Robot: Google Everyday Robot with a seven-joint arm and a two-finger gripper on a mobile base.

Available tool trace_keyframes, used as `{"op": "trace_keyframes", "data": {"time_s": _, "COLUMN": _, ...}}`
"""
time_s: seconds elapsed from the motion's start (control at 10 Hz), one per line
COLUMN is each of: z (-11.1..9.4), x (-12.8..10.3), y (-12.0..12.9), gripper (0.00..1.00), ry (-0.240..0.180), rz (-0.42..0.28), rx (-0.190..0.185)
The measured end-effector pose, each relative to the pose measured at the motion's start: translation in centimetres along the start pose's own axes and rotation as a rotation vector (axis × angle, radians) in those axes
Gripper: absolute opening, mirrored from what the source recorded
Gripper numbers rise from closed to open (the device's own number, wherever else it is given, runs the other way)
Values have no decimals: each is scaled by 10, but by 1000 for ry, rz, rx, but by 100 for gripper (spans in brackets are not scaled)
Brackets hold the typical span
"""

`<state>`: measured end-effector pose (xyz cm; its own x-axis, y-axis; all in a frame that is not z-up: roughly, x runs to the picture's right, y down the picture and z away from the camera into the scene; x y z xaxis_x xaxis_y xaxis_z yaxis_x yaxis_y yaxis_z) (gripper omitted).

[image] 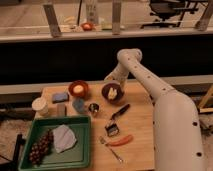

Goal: Place banana in purple bowl

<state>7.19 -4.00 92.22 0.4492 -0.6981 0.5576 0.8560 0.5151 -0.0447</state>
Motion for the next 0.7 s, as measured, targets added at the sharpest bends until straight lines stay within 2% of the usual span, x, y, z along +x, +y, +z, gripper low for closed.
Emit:
{"op": "trace_keyframes", "data": {"time_s": 0.5, "z": -5, "x": 2, "y": 4, "gripper": 80, "ry": 4, "rz": 4, "rx": 1}}
{"op": "trace_keyframes", "data": {"time_s": 0.6, "z": -7, "x": 3, "y": 4, "gripper": 80, "ry": 6, "rz": 4, "rx": 7}}
{"op": "trace_keyframes", "data": {"time_s": 0.7, "z": -8, "x": 3, "y": 5, "gripper": 80, "ry": 11, "rz": 2, "rx": 27}}
